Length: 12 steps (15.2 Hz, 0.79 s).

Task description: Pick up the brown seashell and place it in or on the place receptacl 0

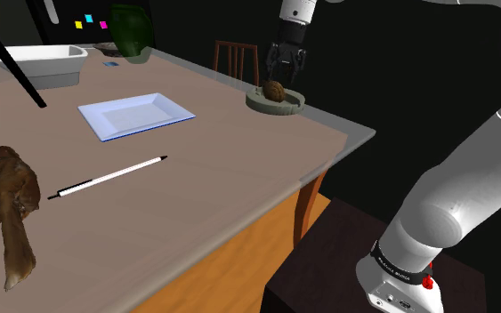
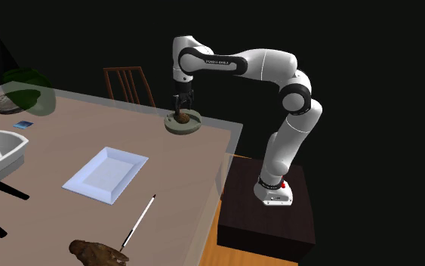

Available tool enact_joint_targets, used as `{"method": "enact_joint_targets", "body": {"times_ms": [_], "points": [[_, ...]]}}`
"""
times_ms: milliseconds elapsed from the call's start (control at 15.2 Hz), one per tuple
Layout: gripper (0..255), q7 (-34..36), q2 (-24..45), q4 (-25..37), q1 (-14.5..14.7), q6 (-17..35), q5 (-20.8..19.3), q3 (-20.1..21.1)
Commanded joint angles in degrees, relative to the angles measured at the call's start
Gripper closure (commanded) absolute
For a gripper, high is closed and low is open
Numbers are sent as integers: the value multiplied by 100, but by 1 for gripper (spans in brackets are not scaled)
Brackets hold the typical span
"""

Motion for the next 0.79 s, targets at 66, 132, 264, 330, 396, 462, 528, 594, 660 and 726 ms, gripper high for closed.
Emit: {"method": "enact_joint_targets", "body": {"times_ms": [66,132,264,330,396,462,528,594,660,726], "points": [[0,4,94,486,-19,-397,-2,-39],[0,5,154,746,-28,-600,1,-60],[0,6,208,960,-35,-762,4,-77],[0,6,208,960,-35,-762,4,-77],[0,6,207,959,-35,-761,4,-77],[0,6,208,960,-35,-762,4,-77],[0,6,208,960,-35,-762,4,-77],[0,6,208,960,-35,-762,4,-77],[0,6,208,960,-35,-762,4,-77],[0,6,208,960,-35,-762,4,-77]]}}
